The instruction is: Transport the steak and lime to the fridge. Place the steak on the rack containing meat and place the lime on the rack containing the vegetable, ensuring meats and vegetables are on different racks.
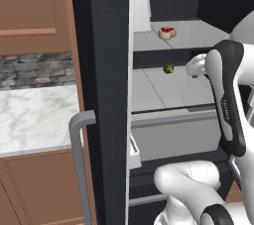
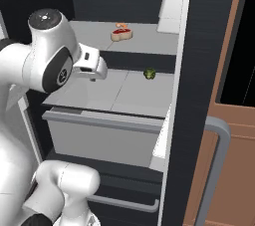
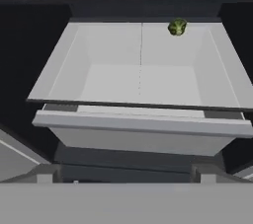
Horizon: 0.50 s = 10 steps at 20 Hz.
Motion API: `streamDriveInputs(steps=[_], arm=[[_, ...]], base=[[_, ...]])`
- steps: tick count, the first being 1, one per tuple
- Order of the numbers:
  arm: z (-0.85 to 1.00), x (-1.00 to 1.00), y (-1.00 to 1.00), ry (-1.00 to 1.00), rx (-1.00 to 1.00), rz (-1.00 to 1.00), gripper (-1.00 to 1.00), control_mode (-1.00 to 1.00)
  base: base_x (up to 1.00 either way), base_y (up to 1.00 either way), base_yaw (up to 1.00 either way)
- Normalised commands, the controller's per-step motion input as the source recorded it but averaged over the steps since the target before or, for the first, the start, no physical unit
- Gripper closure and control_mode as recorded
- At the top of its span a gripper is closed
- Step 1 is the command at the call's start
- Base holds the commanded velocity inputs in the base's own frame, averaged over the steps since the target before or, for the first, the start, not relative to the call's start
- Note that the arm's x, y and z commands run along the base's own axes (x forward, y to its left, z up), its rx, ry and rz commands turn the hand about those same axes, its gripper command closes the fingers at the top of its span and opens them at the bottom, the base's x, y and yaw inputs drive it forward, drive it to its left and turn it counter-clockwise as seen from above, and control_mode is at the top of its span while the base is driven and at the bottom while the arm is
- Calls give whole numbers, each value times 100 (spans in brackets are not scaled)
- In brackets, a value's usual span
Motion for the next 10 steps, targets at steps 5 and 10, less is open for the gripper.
streamDriveInputs(steps=[5,10], arm=[[0,-69,1,3,0,0,-100,-100],[5,-83,5,0,0,-1,-100,-100]], base=[[0,0,0],[0,0,0]])
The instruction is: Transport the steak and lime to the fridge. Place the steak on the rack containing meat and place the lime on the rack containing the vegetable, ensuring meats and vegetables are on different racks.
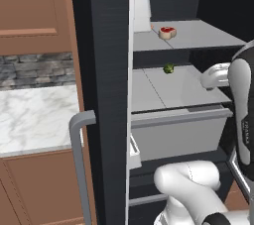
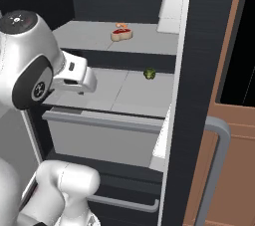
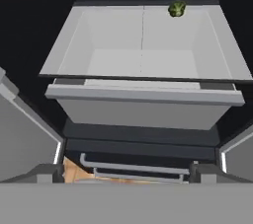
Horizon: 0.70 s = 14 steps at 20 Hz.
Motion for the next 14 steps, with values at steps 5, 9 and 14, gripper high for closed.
streamDriveInputs(steps=[5,9,14], arm=[[0,0,0,0,0,0,-100,100],[0,0,0,0,0,0,-100,100],[0,0,0,0,0,0,-100,100]], base=[[-100,8,-5],[-44,20,-44],[21,15,-85]])
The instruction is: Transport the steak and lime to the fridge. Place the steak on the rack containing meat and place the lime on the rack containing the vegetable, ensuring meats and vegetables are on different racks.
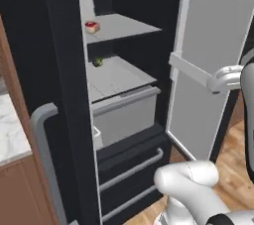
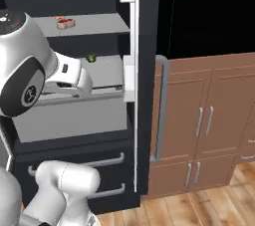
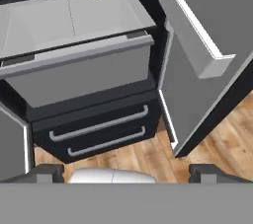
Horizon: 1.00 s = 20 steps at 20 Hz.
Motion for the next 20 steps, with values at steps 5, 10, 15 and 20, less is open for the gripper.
streamDriveInputs(steps=[5,10,15,20], arm=[[0,0,0,0,0,0,-100,100],[0,0,0,0,0,0,-100,100],[0,0,0,0,0,0,-100,100],[0,0,0,0,0,0,-100,100]], base=[[22,12,-92],[5,4,-99],[0,-12,-90],[0,-28,-52]])
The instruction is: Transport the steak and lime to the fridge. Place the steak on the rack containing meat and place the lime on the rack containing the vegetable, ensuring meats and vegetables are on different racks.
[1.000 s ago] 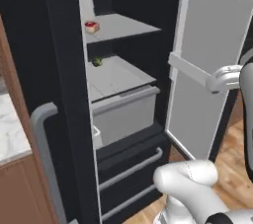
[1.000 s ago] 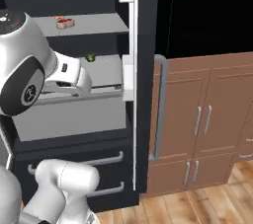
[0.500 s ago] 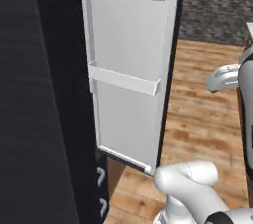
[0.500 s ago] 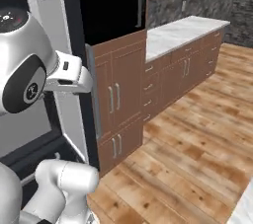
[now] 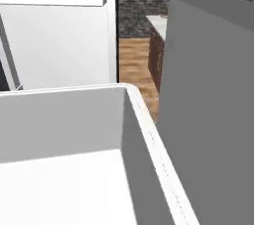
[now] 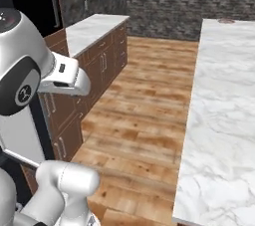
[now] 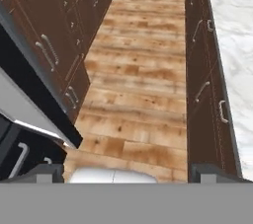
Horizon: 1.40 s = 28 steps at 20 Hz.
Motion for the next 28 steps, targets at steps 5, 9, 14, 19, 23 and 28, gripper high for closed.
streamDriveInputs(steps=[5,9,14,19,23,28], arm=[[0,0,0,0,0,0,-100,100],[0,0,0,0,0,0,-100,100],[0,0,0,0,0,0,-100,100],[0,0,0,0,0,0,-100,100],[0,0,0,0,0,0,-100,100],[0,0,0,0,0,0,-100,100]], base=[[11,-53,-10],[96,18,-12],[100,7,-16],[100,-2,-6],[100,0,0],[100,-31,7]])
